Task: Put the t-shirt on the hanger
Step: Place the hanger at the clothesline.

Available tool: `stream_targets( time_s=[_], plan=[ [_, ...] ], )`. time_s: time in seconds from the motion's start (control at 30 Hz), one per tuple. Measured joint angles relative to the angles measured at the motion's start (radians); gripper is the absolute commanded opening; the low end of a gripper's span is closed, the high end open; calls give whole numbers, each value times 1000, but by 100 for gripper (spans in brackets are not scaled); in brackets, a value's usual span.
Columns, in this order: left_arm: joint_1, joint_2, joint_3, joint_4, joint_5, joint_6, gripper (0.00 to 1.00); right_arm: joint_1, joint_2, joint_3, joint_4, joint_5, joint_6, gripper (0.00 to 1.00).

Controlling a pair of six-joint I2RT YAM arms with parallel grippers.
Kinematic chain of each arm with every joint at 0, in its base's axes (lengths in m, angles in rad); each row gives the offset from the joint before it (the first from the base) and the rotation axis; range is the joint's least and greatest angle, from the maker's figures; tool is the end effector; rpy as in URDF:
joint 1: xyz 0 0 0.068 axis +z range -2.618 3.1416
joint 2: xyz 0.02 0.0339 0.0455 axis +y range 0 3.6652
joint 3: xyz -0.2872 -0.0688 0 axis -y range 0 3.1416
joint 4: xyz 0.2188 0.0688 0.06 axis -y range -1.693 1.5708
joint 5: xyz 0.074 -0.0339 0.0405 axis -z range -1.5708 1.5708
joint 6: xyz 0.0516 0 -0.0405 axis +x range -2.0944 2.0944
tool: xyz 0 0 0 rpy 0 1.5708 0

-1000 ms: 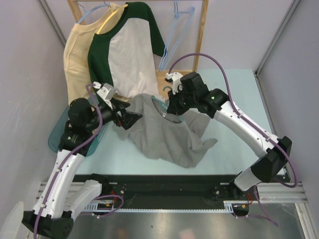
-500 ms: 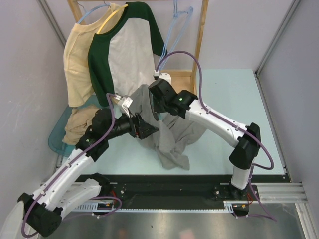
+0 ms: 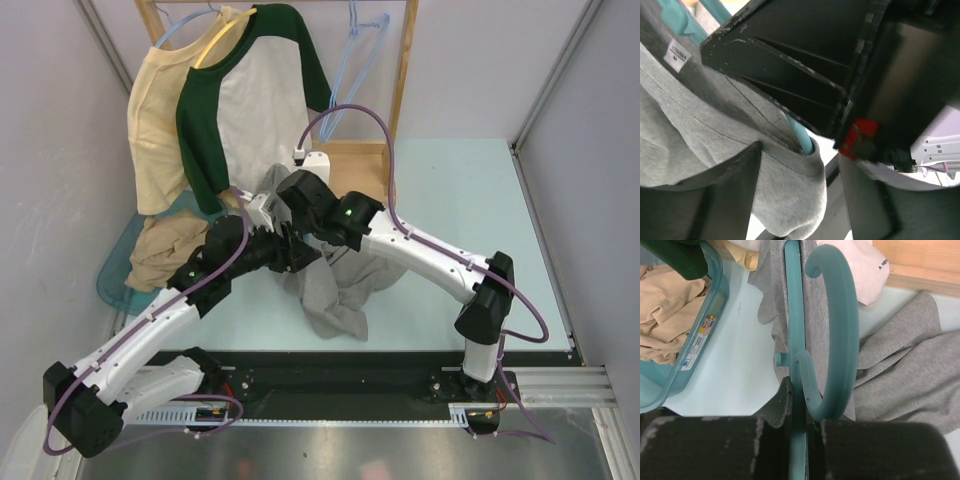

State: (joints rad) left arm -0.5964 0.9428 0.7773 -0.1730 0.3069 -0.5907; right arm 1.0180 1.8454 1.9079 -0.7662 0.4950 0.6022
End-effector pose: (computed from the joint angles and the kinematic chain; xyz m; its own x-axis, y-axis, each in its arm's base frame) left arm 0.1511 -0.1214 0.3281 -0.6577 -0.1952 -0.7275 0.4875 0.6260 -0.6087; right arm 0.2328 0.3306 0.3862 -0.5965 -0.0175 -0.8024 -0.2680 0.9467 0.1786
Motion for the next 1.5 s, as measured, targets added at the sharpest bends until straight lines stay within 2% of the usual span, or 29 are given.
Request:
stream_targets(
  time_s=[0.07, 0.1, 0.17, 0.2, 0.23, 0.3, 0.33, 0.4, 0.43, 0.5, 0.53, 0.63, 0.87, 1.0, 1.13, 1.23, 1.5],
  plan=[
    [-6, 6, 0, -3, -6, -13, 38, 10, 0, 0, 0, 19, 0, 0],
    [-8, 7, 0, -5, -8, -14, 27, 16, 0, 0, 0, 29, 0, 0],
    [-10, 7, 2, -9, -4, -26, 17, 23, 0, 0, 4, 46, 0, 0],
    [-12, 6, 5, -9, 0, -31, 4, 26, 0, 0, 6, 50, -1, 0],
    [-14, 4, 10, -14, 0, -32, 0, 27, 0, 0, 6, 53, -5, 0],
    [-14, -3, 14, -38, -11, -54, 0, 28, -3, 0, 16, 63, -6, 0],
    [-8, -5, 19, -47, -14, -66, 0, 29, -3, 0, 29, 63, -9, 4],
    [7, -11, 34, -70, -10, -85, 0, 31, -6, -3, 53, 55, -18, 22],
    [19, -14, 39, -83, 2, -93, 0, 31, -10, -8, 64, 48, -25, 44],
    [40, -22, 53, -107, 35, -101, 0, 32, -21, -18, 86, 29, -53, 64],
    [55, -28, 62, -125, 57, -100, 0, 29, -31, -24, 91, 13, -82, 80],
    [111, -44, 69, -153, 148, -100, 0, 4, -78, -42, 103, -38, -151, 99],
    [216, -28, 152, -204, 367, -99, 0, -103, -288, -134, 136, -192, -342, 100],
    [245, 30, 274, -230, 446, -95, 0, -242, -428, -211, 171, -410, -431, 100],
    [298, 89, 358, -233, 499, -90, 0, -397, -491, -213, 193, -571, -475, 100],
    [323, 142, 406, -244, 549, -91, 0, -449, -512, -213, 197, -628, -494, 100],
    [336, 385, 696, -222, 661, -101, 0, -568, -550, -221, 198, -697, -506, 100]
  ],
)
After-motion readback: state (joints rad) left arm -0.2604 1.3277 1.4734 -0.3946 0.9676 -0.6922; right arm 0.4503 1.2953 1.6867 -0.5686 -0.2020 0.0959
